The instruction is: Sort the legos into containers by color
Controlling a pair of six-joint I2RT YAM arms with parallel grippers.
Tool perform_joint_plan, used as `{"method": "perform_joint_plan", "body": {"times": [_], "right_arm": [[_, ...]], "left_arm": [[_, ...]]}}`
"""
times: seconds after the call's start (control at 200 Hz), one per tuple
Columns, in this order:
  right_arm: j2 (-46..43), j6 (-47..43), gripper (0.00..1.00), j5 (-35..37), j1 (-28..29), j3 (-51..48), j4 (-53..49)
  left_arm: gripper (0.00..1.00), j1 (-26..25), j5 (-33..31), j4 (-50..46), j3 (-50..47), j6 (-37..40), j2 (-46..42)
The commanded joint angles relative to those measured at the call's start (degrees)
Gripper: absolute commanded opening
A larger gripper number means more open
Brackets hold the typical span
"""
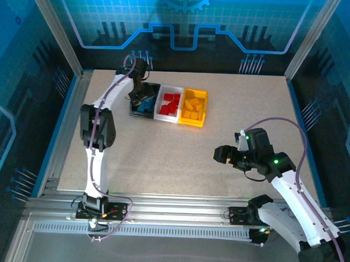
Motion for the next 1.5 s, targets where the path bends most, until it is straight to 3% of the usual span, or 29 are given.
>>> {"method": "perform_joint_plan", "body": {"times": [0.0,0.095,0.185,0.325,0.4,0.505,0.625,0.76,0.955,1.256,1.496], "right_arm": [[1.44,-4.4,0.86,3.34,0.28,3.79,-0.76],[3.67,-7.09,0.88,5.78,-0.53,5.53,0.06],[5.6,-9.29,0.88,6.46,-1.9,5.23,3.28],[8.14,-14.29,0.89,9.39,-4.37,4.54,10.02],[8.84,-18.07,0.89,12.34,-5.38,2.86,14.59],[9.87,-24.61,0.91,16.64,-7.32,0.88,19.83],[11.94,-29.83,0.95,19.05,-12.55,-0.52,24.73],[15.88,-33.64,0.96,20.07,-16.31,-1.36,29.8],[18.45,-33.59,0.96,18.41,-20.99,-6.34,41.79],[28.36,-36.57,0.95,13.16,-21.68,-11.39,62.51],[32.17,-38.25,0.95,12.18,-21.57,-13.05,68.85]], "left_arm": [[0.66,0.38,1.81,1.7,-7.49,0.2,-11.18],[0.75,0.38,1.93,4.78,-17.61,1.03,-20.63],[0.98,0.59,1.16,6.57,-26.24,4.8,-29.14],[0.99,2.12,-6.04,6.76,-36.09,11.04,-38.91],[0.99,3.7,-9.32,11.67,-42.74,14.1,-43.49],[0.99,4.68,-10.35,26.78,-56.22,20.34,-50.38],[0.99,5.13,-12.53,51.73,-74.11,28.02,-57.06],[0.99,8.48,-9.6,76.76,-88.08,31.53,-56.89],[0.99,13.6,-3.83,83.39,-89.91,32.32,-49.6],[0.99,13.91,-2.32,83.09,-84.15,34.56,-42.01],[0.99,13.92,-1.71,79.62,-81.35,35.18,-40.14]]}}
